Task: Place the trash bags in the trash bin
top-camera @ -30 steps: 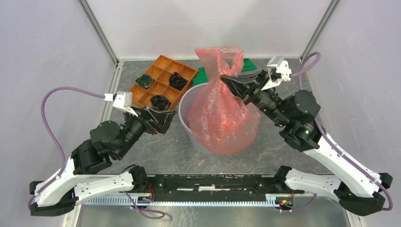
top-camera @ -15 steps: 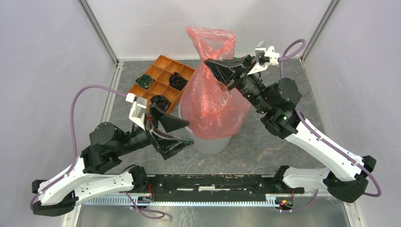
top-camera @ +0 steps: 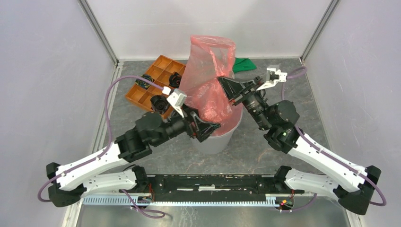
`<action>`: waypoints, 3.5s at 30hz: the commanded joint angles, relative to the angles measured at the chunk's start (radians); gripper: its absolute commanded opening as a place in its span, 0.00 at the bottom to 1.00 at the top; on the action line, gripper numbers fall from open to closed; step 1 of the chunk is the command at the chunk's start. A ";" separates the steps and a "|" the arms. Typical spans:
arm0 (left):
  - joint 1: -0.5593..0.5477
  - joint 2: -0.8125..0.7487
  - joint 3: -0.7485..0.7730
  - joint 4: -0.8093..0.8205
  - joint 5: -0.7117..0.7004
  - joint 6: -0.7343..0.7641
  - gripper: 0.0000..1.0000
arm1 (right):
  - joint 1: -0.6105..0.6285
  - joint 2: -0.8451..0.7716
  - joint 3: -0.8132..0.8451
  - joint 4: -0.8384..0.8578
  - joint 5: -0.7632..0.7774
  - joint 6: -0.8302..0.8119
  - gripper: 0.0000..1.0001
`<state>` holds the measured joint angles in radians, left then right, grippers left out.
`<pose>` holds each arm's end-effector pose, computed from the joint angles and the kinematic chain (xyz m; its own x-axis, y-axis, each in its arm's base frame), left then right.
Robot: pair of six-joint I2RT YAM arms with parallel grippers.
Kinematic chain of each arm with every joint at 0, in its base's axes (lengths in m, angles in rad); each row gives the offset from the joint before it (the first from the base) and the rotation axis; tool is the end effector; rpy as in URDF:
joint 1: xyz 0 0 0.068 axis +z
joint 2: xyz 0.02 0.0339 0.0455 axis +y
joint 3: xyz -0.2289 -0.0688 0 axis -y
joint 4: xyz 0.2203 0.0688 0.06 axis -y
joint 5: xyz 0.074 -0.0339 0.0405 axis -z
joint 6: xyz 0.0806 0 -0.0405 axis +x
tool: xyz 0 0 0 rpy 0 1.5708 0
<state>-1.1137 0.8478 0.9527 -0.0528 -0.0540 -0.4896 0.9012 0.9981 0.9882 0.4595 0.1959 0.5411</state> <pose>0.1079 -0.2095 0.3759 -0.3899 -0.2712 -0.8800 0.7806 0.4096 -0.4721 0.1704 0.1900 0.4302 -0.1089 0.6765 -0.7284 -0.7049 0.4641 0.5364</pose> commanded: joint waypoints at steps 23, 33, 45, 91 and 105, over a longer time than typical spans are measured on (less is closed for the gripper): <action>0.001 -0.069 0.263 -0.648 -0.519 0.106 1.00 | -0.089 -0.050 0.248 -0.648 -0.632 -0.594 0.00; 0.354 0.129 0.476 -0.705 -0.473 0.274 0.98 | -0.090 -0.086 0.143 -0.571 -0.722 -0.465 0.01; 0.759 0.342 0.530 -0.450 0.007 0.133 0.93 | -0.089 -0.092 0.130 -0.552 -0.772 -0.351 0.01; 0.385 0.207 0.355 -0.429 -0.061 0.149 0.99 | -0.089 0.202 0.398 -1.113 -0.343 -0.422 0.01; 0.385 -0.077 0.231 -0.604 -0.317 0.140 1.00 | 0.038 0.573 0.639 -1.378 -0.221 -0.568 0.01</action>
<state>-0.7280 0.8318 1.2179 -0.5991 -0.3016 -0.3717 0.8906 1.4689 1.5776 -0.8124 -0.0925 0.0357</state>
